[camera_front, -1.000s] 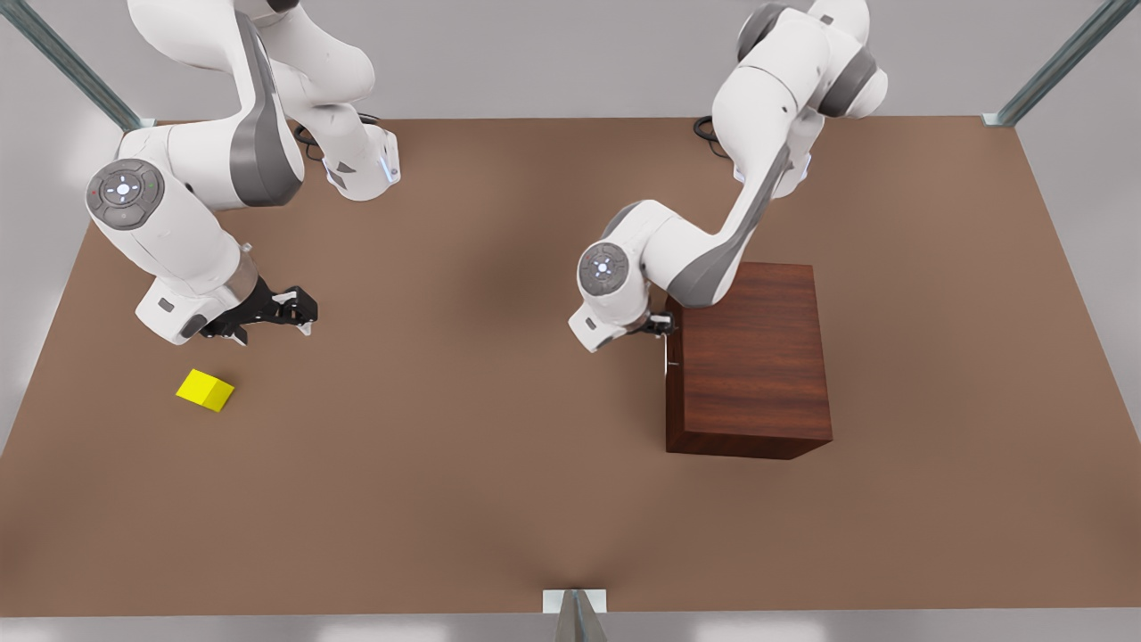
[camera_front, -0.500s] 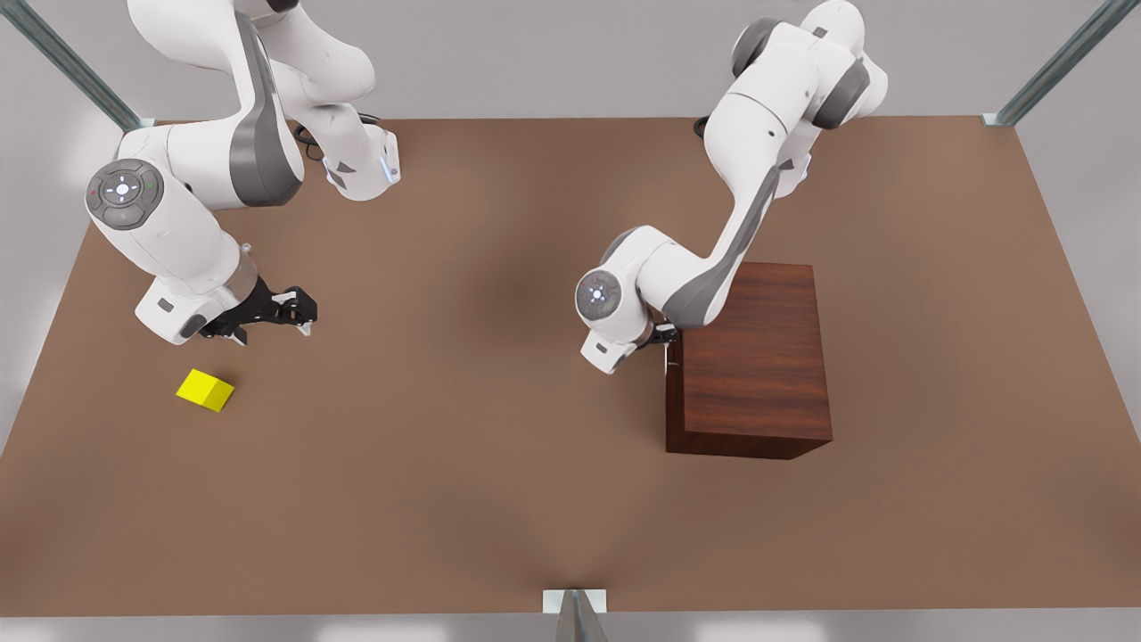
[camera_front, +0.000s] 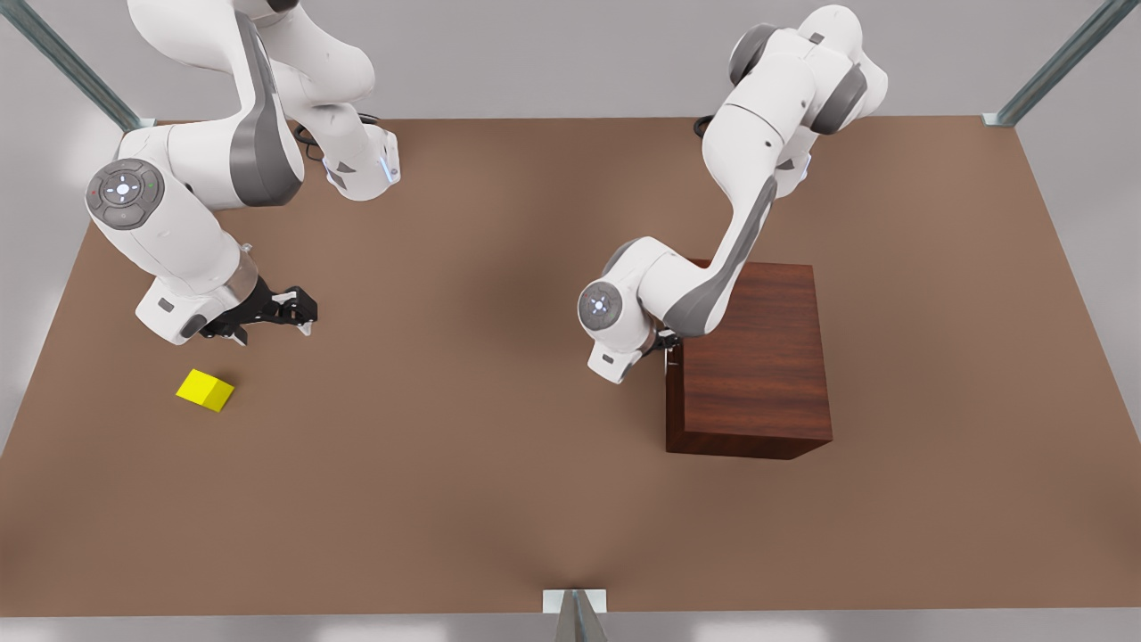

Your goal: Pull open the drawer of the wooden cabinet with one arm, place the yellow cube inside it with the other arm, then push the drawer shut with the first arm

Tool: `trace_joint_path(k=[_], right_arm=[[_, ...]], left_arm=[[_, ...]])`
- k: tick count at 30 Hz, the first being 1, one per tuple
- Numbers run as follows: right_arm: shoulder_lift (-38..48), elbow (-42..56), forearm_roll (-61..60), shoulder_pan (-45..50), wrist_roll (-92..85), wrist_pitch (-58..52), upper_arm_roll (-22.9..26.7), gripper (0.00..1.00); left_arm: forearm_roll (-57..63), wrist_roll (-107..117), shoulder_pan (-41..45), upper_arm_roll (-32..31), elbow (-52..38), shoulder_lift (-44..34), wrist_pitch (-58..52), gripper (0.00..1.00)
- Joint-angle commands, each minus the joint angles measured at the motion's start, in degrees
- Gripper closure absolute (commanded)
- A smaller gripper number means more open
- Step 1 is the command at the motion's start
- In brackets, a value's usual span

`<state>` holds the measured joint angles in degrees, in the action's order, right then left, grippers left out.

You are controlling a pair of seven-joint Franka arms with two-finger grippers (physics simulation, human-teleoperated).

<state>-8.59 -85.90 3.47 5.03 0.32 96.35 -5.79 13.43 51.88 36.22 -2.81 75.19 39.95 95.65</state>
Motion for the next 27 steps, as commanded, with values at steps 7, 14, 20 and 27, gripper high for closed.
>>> trace_joint_path(k=[7, 14, 20, 27], right_arm=[[-2.22, -1.81, -0.22, 0.59, -0.05, 4.01, -1.59, 0.0], [-3.02, -14.65, -0.3, -17.24, -36.42, 19.23, -3.97, 0.0], [-7.67, -16.23, -4.08, -26.74, -68.95, 25.12, -3.88, 0.0], [-11.19, -14.12, -5.58, -28.32, -103.14, 27.93, -4.14, 0.0]], left_arm=[[0.19, -0.2, 0.26, -0.09, 1.01, 0.31, 0.33, 0.19], [0.02, 0.15, 1.05, -0.53, 0.49, 0.4, 0.33, 0.19], [-0.95, 0.59, 3.07, -0.53, 0.49, 0.4, 0.33, 0.19], [-0.86, 0.68, 4.21, -0.61, -2.94, 2.06, 0.42, 0.19]])
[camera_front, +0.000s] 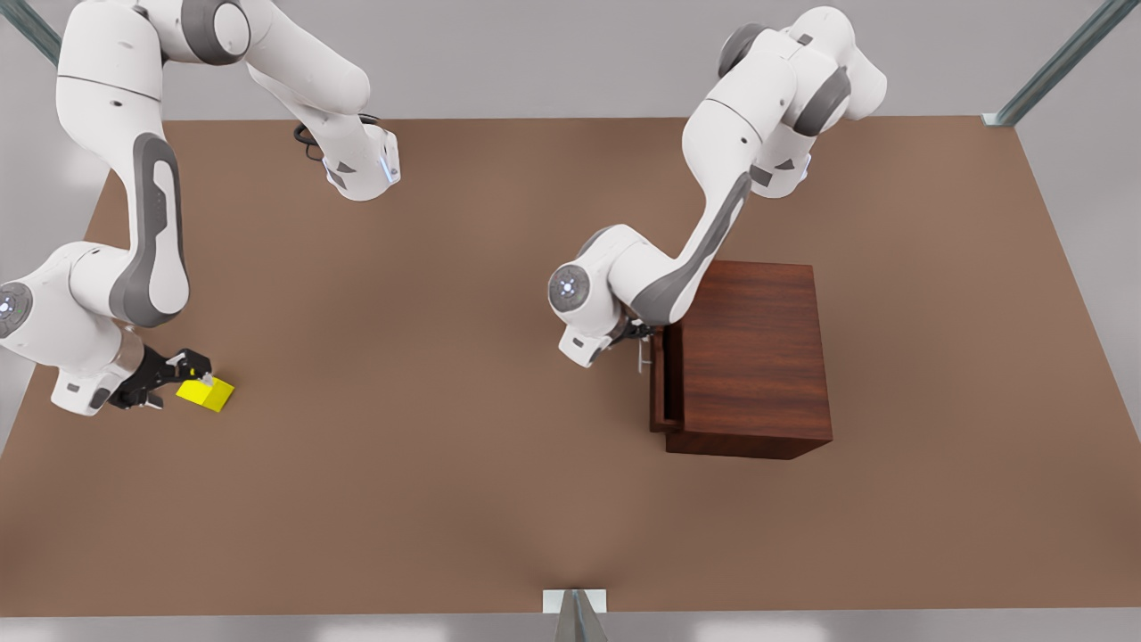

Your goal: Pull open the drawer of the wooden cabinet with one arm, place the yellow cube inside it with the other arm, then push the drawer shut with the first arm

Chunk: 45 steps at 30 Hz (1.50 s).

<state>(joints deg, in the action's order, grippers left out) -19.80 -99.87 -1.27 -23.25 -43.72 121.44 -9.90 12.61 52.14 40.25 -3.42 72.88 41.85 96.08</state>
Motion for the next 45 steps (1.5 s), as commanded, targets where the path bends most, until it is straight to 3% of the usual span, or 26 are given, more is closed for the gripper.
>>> trace_joint_path(k=[1, 7, 12, 20, 23, 27, 29, 32, 36, 39, 41, 45], right_arm=[[0.02, -0.23, -0.84, -0.13, -64.64, 2.57, -0.03, 0.0], [-0.59, -4.28, -0.66, -0.92, -71.06, 2.66, -0.03, 0.0], [-6.92, -1.73, -0.75, -2.59, -69.83, 4.59, 0.67, 0.0], [-6.75, -2.25, -0.31, -5.32, -69.74, 4.59, 0.67, 0.0], [-7.01, -4.8, 0.92, -5.41, -69.75, 6.09, 0.67, 0.0], [-7.01, -6.82, 0.83, -6.02, -67.9, 7.14, 0.67, 0.0], [-7.36, -7.79, 0.83, -6.99, -66.76, 8.9, 0.67, 0.0], [-7.54, -7.88, 0.83, -7.34, -64.47, 9.87, 0.76, 0.0], [-8.94, -9.02, 0.83, -9.1, -62.71, 13.38, 0.67, 0.0], [-9.56, -9.46, 1.01, -9.36, -61.13, 14.17, 0.76, 0.0], [-9.56, -9.29, 1.01, -9.36, -58.76, 14.17, 0.76, 0.0], [-9.56, -9.29, 1.01, -9.45, -57.62, 15.84, 1.2, 0.0]], left_arm=[[-0.04, 0.33, 0.35, -0.01, -1.07, 0.52, -0.02, 0.19], [0.05, 0.41, 1.41, -0.01, -2.31, 1.66, 0.42, 0.19], [-0.04, 1.64, 3.43, -0.01, -2.83, 1.75, 0.69, 0.19], [-0.83, 2.79, 7.2, -0.1, -6.87, 1.75, -2.83, 0.18], [-1.27, 2.96, 9.67, -1.5, -12.32, 1.31, -9.15, 0.16], [-1.8, 3.75, 11.34, -1.77, -14.35, -1.59, -11.35, 0.05], [-5.66, -0.01, 7.13, -1.77, -14.44, -4.05, -13.37, 0.04], [-7.6, -21.02, -6.41, -1.33, -14.35, -8.71, -19.97, 0.0], [-7.6, -46.78, -27.06, -1.42, -14.35, -11.08, -19.62, 0.0], [-7.95, -47.93, -32.34, -1.07, -12.42, -15.38, -19.62, 0.0], [-7.77, -48.01, -32.26, -0.71, 4.71, -27.42, -11.54, 0.0], [-9.18, -47.49, -33.66, -0.45, 4.73, -28.05, -11.09, 0.0]])
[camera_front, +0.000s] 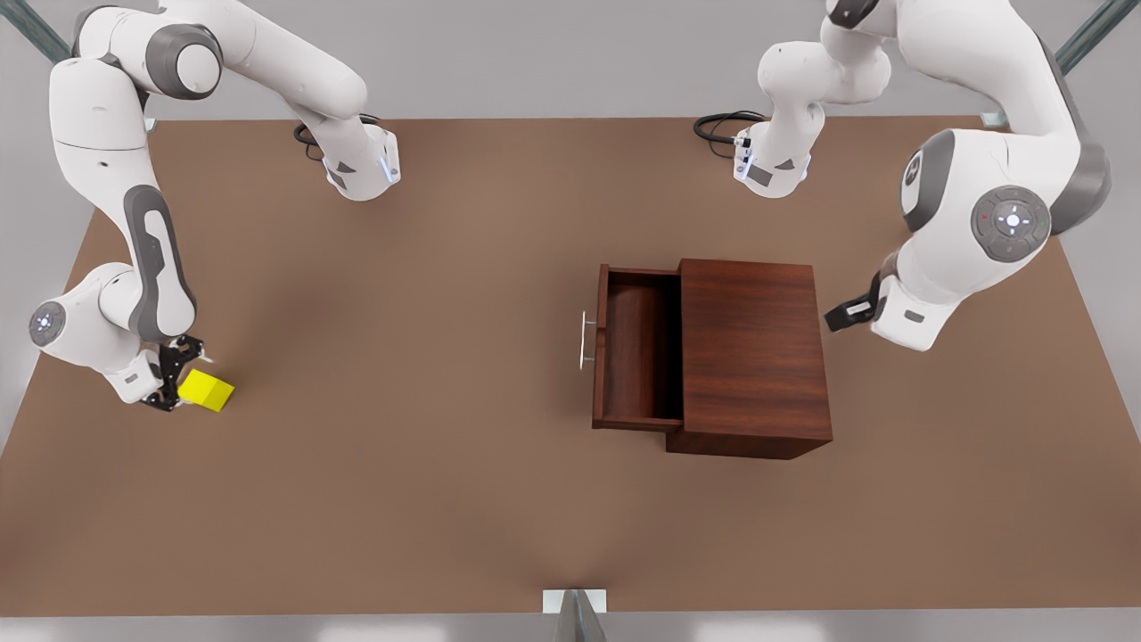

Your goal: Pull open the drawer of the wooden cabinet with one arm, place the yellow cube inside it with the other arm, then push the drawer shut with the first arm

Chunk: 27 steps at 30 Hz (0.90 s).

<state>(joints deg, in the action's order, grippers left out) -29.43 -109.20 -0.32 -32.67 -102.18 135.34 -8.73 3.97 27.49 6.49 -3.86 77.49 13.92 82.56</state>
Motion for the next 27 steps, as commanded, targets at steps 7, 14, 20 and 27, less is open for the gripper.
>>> trace_joint_path(k=[7, 14, 20, 27], right_arm=[[-0.98, -0.05, 0.14, -0.2, 5.41, 2.12, 0.73, 0.0], [-2.3, -0.05, 1.28, -0.2, 9.98, 5.28, 1.34, 0.0], [-4.41, -0.05, 1.28, -0.37, 9.98, 5.28, 1.61, 0.0], [-5.99, 0.21, 1.28, -0.73, 10.42, 5.37, 1.87, 0.0]], left_arm=[[-0.9, -23.27, 0.02, -0.18, -3.14, 4.1, 2.26, 0.0], [-0.99, -23.09, 0.28, -0.18, -3.14, 4.54, 2.26, 0.0], [-2.48, -23.18, 0.1, -0.01, -3.14, 4.89, 2.35, 0.0], [-2.22, -21.96, 0.19, -0.01, -3.14, 5.33, 2.35, 0.0]])
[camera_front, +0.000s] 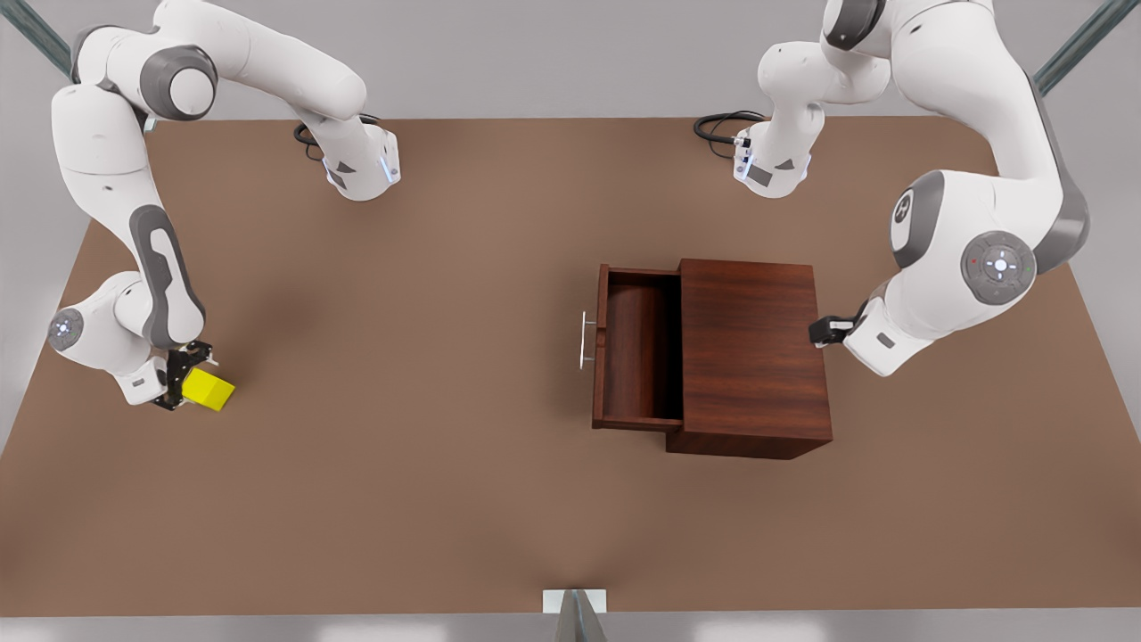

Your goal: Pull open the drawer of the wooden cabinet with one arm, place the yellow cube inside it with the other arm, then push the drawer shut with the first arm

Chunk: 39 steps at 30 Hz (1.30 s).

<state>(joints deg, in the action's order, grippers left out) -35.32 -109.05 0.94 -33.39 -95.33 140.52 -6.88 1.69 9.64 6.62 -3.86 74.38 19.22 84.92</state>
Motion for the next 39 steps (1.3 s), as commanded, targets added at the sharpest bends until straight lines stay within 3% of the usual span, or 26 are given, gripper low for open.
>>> trace_joint_path(k=[1, 3, 5, 7, 8, 9, 10, 12, 14, 18, 20, 23, 30, 36, 39], right_arm=[[-0.19, 0.15, -0.06, 0.0, 3.66, 0.19, 0.11, 0.0], [-0.28, 0.24, -0.06, 0.0, 3.66, 0.19, 0.2, 0.21], [-0.28, 0.33, -0.06, -0.44, 3.66, 0.19, 0.2, 0.28], [-0.19, 0.59, -0.24, -0.53, 3.92, 0.01, 0.11, 0.28], [0.42, 0.68, -0.5, -0.53, 4.1, -0.43, 0.02, 0.28], [1.65, 1.03, -0.5, -0.44, 4.01, -1.39, -0.59, 0.28], [3.23, 1.56, -1.29, -0.18, 4.45, -3.67, -0.94, 0.28], [5.96, 7.18, -1.73, -0.18, 10.07, -12.72, -5.07, 0.28], [6.22, 8.77, -1.73, -0.18, 11.57, -13.7, -6.31, 0.28], [6.31, 13.6, -1.64, 0.52, 20.69, -13.87, -16.84, 0.28], [6.23, 15.35, -1.12, 2.89, 26.86, -13.87, -19.49, 0.28], [6.31, 18.43, -1.12, 9.57, 31.87, -15.01, -19.67, 0.28], [6.4, 30.04, 2.14, 30.67, 56.74, -29.52, -19.75, 0.28], [6.4, 30.12, 6.0, 44.73, 75.37, -30.31, -20.28, 0.27], [2.19, 36.63, 7.58, 51.5, 88.38, -30.49, -19.58, 0.27]], left_arm=[[0.07, -2.17, 0.06, -0.01, -0.03, -0.06, -0.1, 0.0], [-0.19, 3.79, 0.06, -0.01, -0.03, -0.32, -0.81, 0.0], [-2.21, 24.89, -0.21, -0.01, -0.03, -0.41, -0.81, 0.0], [-3.36, 35.87, -0.38, 0.08, -0.03, -0.41, -0.19, 0.0], [-3.36, 37.73, -0.38, 0.08, -0.03, -0.5, -0.11, 0.08], [-4.23, 37.82, -0.47, 0.16, -0.03, -0.5, -0.11, 0.35], [-5.29, 37.9, -1.17, 0.17, -0.03, -0.5, -0.11, 0.48], [-5.64, 43.08, -1.44, 0.08, -0.03, -0.59, -0.11, 0.66], [-5.99, 46.86, -1.53, 0.08, -0.2, -0.67, -0.11, 0.78], [-6.7, 62.94, -1.26, 0.08, -0.55, -0.41, 1.74, 0.79], [-6.7, 66.64, -0.65, -0.1, -0.55, -0.41, 2.0, 0.79], [-7.48, 70.34, -0.74, -0.19, -0.55, -0.24, 3.67, 0.79], [-7.49, 74.82, -0.3, -0.19, -0.55, 0.03, 4.11, 0.79], [-7.31, 74.82, -0.21, -0.1, -0.55, -0.06, 4.11, 0.79], [-7.4, 76.05, 0.14, -0.1, -0.55, -0.06, 4.03, 0.79]])
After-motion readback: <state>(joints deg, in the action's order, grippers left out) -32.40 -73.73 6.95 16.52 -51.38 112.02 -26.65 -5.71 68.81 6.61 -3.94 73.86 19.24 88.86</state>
